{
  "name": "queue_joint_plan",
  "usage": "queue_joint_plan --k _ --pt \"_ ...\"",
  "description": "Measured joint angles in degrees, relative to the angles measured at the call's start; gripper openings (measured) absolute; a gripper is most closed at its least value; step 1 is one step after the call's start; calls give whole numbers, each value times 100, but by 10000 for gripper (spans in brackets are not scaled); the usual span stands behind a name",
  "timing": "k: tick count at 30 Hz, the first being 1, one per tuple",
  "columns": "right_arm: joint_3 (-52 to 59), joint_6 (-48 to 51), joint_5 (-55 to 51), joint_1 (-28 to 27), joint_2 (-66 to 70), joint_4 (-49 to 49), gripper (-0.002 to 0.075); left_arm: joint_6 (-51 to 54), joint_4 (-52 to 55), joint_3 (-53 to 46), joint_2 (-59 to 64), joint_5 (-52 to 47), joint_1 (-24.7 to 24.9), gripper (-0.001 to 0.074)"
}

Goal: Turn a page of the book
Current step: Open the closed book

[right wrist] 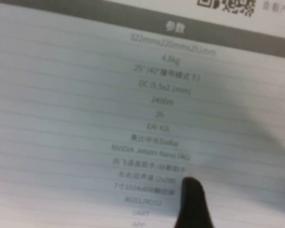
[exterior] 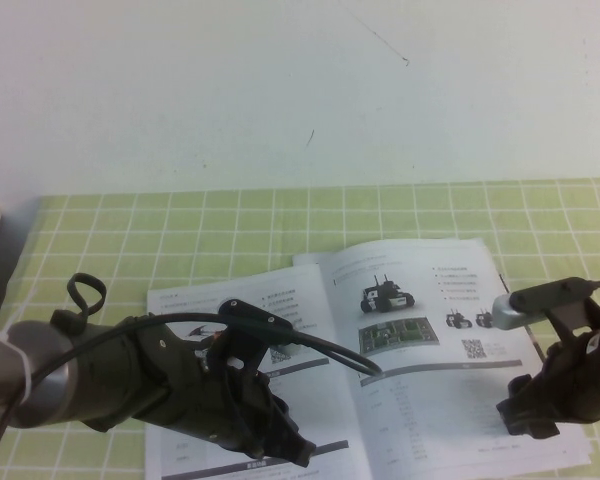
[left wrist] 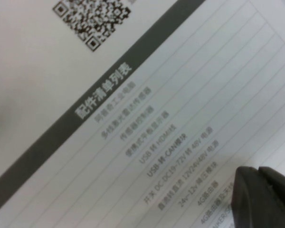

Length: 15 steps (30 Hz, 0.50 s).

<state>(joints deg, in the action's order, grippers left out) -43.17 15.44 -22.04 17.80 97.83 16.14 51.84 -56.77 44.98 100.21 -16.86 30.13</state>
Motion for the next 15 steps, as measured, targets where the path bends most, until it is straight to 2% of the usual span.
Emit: queue_joint_plan --k 4,11,15 --pt "-352 0 -143 0 161 -247 443 10 0 0 0 0 0 -4" --pt "-936 -221 -614 0 200 -853 355 9 0 0 0 -10 0 -4" --pt "-1017 -330 -539 0 200 -1074 343 9 0 0 0 -10 0 -4"
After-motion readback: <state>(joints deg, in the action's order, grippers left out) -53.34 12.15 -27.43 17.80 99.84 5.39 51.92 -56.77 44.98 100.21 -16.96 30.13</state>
